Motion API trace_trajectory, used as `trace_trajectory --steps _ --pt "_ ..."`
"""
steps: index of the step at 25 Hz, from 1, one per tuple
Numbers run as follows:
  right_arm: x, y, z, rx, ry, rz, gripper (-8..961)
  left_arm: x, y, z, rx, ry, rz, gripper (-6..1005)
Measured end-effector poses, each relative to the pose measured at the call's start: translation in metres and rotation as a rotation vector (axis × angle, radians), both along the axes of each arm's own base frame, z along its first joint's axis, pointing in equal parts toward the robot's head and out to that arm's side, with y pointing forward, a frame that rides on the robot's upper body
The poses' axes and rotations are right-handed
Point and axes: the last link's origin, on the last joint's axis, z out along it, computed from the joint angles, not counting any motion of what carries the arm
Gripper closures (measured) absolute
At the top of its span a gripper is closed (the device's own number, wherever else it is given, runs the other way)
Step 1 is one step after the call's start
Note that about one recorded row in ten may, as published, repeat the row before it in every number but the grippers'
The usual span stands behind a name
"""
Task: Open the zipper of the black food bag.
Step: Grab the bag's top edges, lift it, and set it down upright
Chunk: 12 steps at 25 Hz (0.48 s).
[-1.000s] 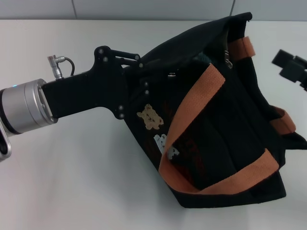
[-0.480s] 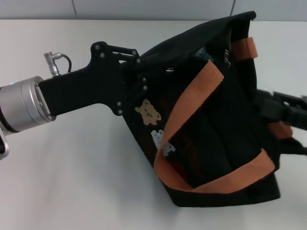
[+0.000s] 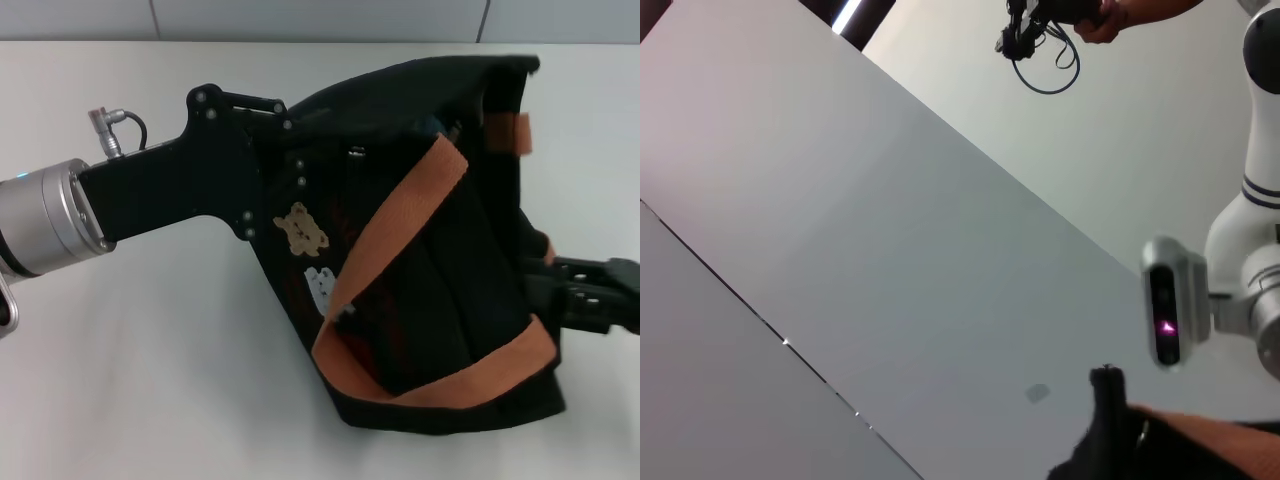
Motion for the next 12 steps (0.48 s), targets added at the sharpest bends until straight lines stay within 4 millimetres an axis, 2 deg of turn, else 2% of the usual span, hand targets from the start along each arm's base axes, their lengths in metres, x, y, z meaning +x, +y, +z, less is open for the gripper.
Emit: trace_trajectory --steps 12 --pt "-0.015 0.025 -0.037 -0.056 -0.116 0.018 393 -0.001 -0.01 0.0 -0.001 -0.012 -0.043 896"
